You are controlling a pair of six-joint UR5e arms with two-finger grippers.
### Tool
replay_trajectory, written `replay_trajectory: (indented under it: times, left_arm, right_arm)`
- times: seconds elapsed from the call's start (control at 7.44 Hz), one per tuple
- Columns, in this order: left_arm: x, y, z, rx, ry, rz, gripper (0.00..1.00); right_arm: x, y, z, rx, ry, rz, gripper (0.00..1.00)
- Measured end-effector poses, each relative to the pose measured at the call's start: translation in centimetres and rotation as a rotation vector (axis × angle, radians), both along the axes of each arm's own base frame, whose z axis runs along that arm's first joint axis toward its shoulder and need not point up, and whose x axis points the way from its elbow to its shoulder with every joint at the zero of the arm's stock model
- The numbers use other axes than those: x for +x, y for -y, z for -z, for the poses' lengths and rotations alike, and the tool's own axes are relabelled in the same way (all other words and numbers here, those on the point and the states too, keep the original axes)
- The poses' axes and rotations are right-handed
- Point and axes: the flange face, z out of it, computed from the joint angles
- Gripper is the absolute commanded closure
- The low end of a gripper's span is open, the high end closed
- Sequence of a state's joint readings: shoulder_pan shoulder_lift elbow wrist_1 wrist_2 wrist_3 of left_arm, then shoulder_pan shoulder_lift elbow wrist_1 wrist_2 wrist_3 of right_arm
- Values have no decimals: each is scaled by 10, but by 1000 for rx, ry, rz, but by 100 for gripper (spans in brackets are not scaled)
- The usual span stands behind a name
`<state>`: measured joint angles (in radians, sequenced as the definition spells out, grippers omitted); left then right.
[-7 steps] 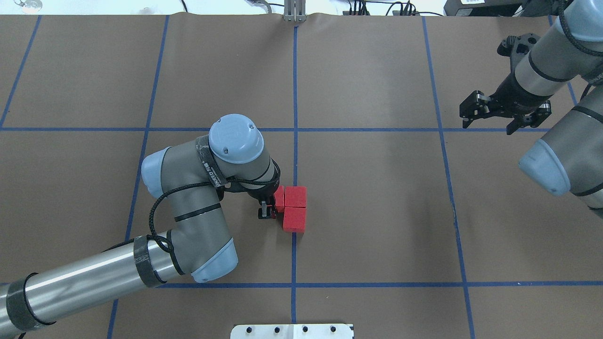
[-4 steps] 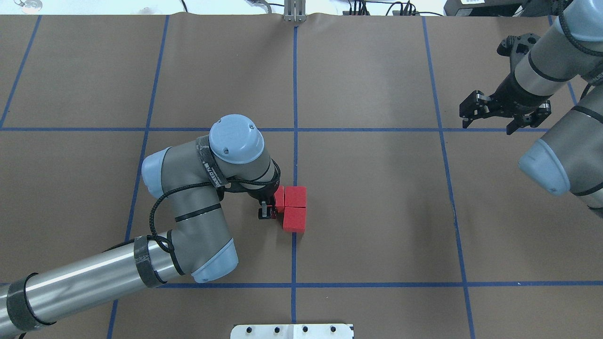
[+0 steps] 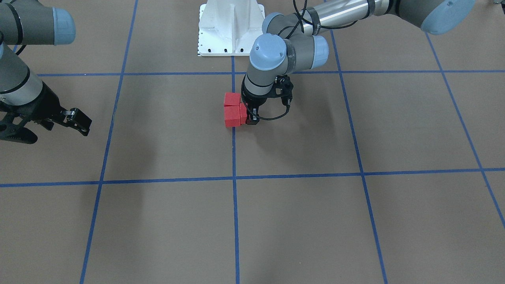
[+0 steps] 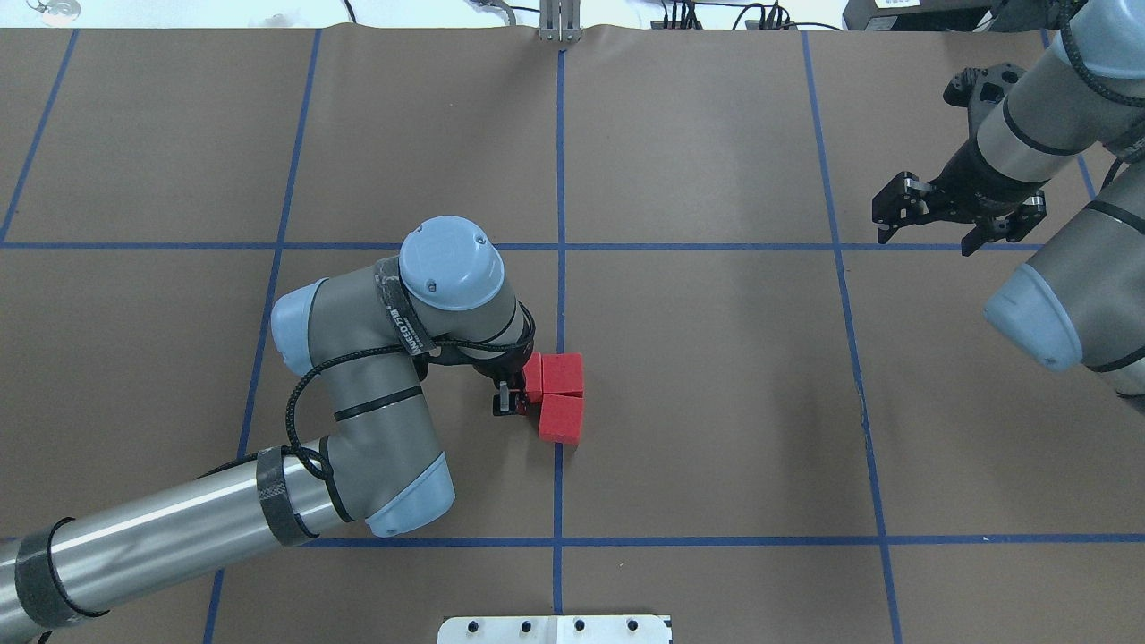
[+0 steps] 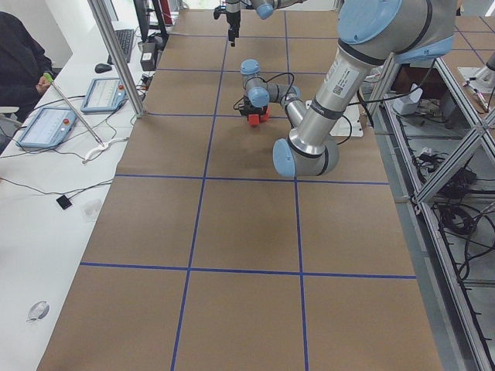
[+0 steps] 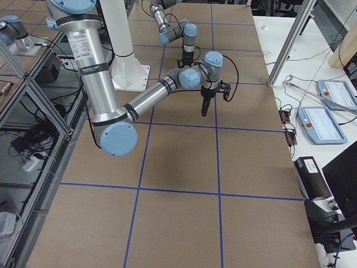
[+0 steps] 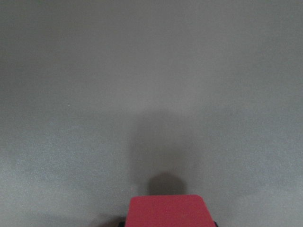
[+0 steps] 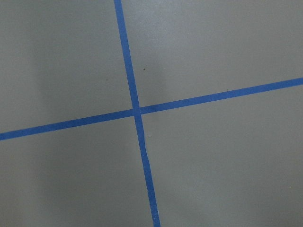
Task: Form red blocks into L shape at center
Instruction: 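Press the held cube against the center cubes with the left gripper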
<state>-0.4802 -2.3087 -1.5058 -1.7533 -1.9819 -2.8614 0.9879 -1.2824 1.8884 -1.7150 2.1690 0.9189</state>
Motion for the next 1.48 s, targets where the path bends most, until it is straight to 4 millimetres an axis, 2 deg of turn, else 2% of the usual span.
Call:
replay_trajectory:
  times: [1.21, 1.34, 1.48]
  left_arm:
    - [2, -1, 0, 0, 1, -3, 100]
    - [2, -2, 0, 2, 2, -2, 73]
    - [3, -2, 0, 5, 3, 0, 1]
  right_arm:
    - [0, 1, 2, 2, 1, -1, 1]
    - [0, 0, 2, 1, 1, -1, 1]
    - [0, 0, 2, 1, 1, -1, 1]
